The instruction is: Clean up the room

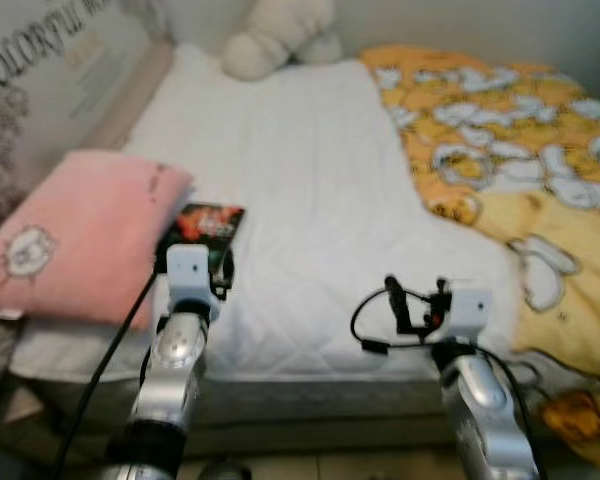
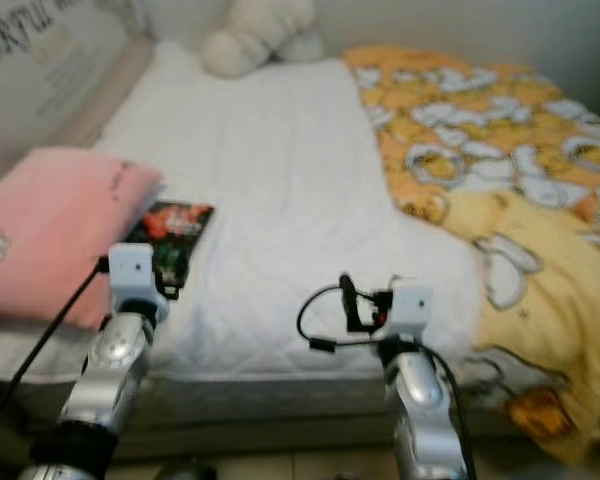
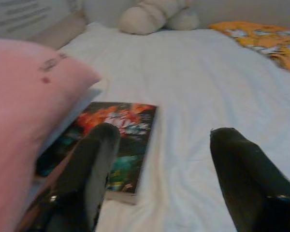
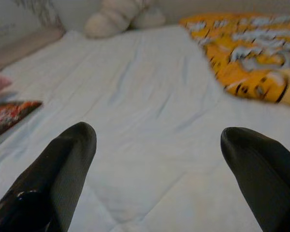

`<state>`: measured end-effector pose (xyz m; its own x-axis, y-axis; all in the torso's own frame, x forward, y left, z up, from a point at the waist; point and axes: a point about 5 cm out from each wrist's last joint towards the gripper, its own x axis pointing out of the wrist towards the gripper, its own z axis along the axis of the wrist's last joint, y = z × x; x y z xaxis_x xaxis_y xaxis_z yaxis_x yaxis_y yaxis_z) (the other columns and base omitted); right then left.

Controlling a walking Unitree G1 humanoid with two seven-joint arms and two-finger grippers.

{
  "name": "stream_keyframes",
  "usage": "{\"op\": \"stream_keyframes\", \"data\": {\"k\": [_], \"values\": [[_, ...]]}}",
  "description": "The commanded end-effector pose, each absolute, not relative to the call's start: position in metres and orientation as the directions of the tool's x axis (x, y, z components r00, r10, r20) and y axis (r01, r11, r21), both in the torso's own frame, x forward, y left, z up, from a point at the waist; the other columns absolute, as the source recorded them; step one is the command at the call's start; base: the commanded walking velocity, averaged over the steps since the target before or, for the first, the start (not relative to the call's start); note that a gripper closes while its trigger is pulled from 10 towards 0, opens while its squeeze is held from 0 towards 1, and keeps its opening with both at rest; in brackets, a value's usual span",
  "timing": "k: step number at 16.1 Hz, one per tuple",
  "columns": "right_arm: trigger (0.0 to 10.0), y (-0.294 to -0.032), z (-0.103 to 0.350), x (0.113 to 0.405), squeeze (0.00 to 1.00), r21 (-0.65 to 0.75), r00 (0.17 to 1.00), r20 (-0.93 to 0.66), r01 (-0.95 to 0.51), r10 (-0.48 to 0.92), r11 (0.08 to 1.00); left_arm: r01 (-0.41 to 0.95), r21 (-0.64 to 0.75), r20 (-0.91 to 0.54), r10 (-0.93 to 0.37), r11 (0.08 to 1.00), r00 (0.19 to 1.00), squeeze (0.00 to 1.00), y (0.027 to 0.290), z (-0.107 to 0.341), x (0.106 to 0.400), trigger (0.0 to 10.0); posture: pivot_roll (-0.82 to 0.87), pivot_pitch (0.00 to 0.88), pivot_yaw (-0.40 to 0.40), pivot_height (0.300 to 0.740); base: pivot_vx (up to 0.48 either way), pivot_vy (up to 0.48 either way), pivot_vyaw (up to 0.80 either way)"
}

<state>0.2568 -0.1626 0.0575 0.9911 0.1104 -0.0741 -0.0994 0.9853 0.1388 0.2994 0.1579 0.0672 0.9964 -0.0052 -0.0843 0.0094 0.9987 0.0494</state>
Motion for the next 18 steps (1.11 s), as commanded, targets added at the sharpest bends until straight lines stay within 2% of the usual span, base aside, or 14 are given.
{"op": "stream_keyframes", "data": {"k": [1, 6, 7, 8, 9, 10, 11, 12, 13, 14, 18], "values": [[10.0, -0.170, 0.058, 0.258, 1.00, 0.103, 0.994, -0.058, -0.091, 0.098, 0.990, 0.054, 0.058, -0.051, -0.051, 0.997, 0.997, 1.00, 0.149, 0.078, 0.305, 10.0, 0.05, 0.000, -0.007, 0.736, 0.000, -0.480, 0.00], [10.0, -0.174, 0.052, 0.255, 1.00, 0.052, 0.995, -0.066, -0.071, 0.075, 0.996, 0.089, 0.057, -0.070, -0.085, 0.994, 0.994, 1.00, 0.145, 0.075, 0.306, 10.0, 0.03, 0.000, -0.002, 0.736, 0.000, -0.478, 0.00], [10.0, -0.175, 0.052, 0.256, 0.96, 0.034, 0.995, -0.070, -0.068, 0.070, 0.997, 0.079, 0.049, -0.075, -0.075, 0.996, 0.994, 1.00, 0.145, 0.074, 0.306, 10.0, 0.03, 0.000, -0.005, 0.736, 0.000, -0.480, 0.00], [10.0, -0.176, 0.052, 0.257, 0.00, 0.027, 0.995, -0.074, -0.067, 0.069, 0.997, 0.063, 0.033, -0.081, -0.060, 0.997, 0.995, 1.00, 0.145, 0.073, 0.306, 10.0, 0.03, 0.000, -0.006, 0.736, 0.000, -0.472, 0.00], [10.0, -0.178, 0.053, 0.259, 0.00, 0.010, 0.995, -0.078, -0.055, 0.056, 0.998, -0.018, -0.072, -0.127, 0.009, 0.997, 0.992, 1.00, 0.147, 0.068, 0.307, 10.0, 0.03, 0.000, -0.009, 0.736, 0.000, -0.461, 0.00], [10.0, -0.179, 0.053, 0.259, 0.00, 0.009, 0.995, -0.077, -0.056, 0.056, 0.998, -0.048, -0.104, -0.144, 0.032, 0.993, 0.989, 1.00, 0.148, 0.066, 0.307, 10.0, 0.03, 0.000, -0.012, 0.736, 0.000, -0.458, 0.00], [10.0, -0.179, 0.056, 0.261, 0.00, 0.013, 0.996, -0.063, -0.067, 0.068, 0.998, -0.030, -0.118, -0.131, 0.014, 0.993, 0.991, 1.00, 0.139, 0.068, 0.308, 10.0, 0.03, 0.000, -0.025, 0.736, 0.000, -0.458, 0.00], [10.0, -0.178, 0.058, 0.262, 0.00, 0.005, 0.995, -0.058, -0.076, 0.076, 0.997, 0.007, -0.106, -0.123, -0.020, 0.994, 0.992, 0.95, 0.133, 0.068, 0.308, 10.0, 0.03, 0.000, -0.027, 0.736, 0.000, -0.458, 0.00], [10.0, -0.178, 0.059, 0.263, 0.00, 0.002, 0.995, -0.055, -0.080, 0.080, 0.997, 0.018, -0.098, -0.119, -0.030, 0.995, 0.992, 0.14, 0.132, 0.069, 0.308, 10.0, 0.03, 0.000, -0.027, 0.736, 0.000, -0.458, 0.00], [10.0, -0.178, 0.059, 0.264, 0.00, -0.001, 0.995, -0.050, -0.089, 0.089, 0.996, 0.014, -0.080, -0.118, -0.024, 0.997, 0.993, 0.00, 0.131, 0.069, 0.309, 10.0, 0.04, 0.000, -0.033, 0.736, 0.000, -0.461, 0.00], [10.0, -0.175, 0.060, 0.268, 0.00, -0.004, 0.993, -0.045, -0.106, 0.106, 0.994, -0.039, -0.037, -0.134, 0.034, 0.999, 0.990, 0.00, 0.139, 0.064, 0.310, 10.0, 0.05, 0.000, -0.044, 0.736, 0.000, -0.460, 0.00]]}}
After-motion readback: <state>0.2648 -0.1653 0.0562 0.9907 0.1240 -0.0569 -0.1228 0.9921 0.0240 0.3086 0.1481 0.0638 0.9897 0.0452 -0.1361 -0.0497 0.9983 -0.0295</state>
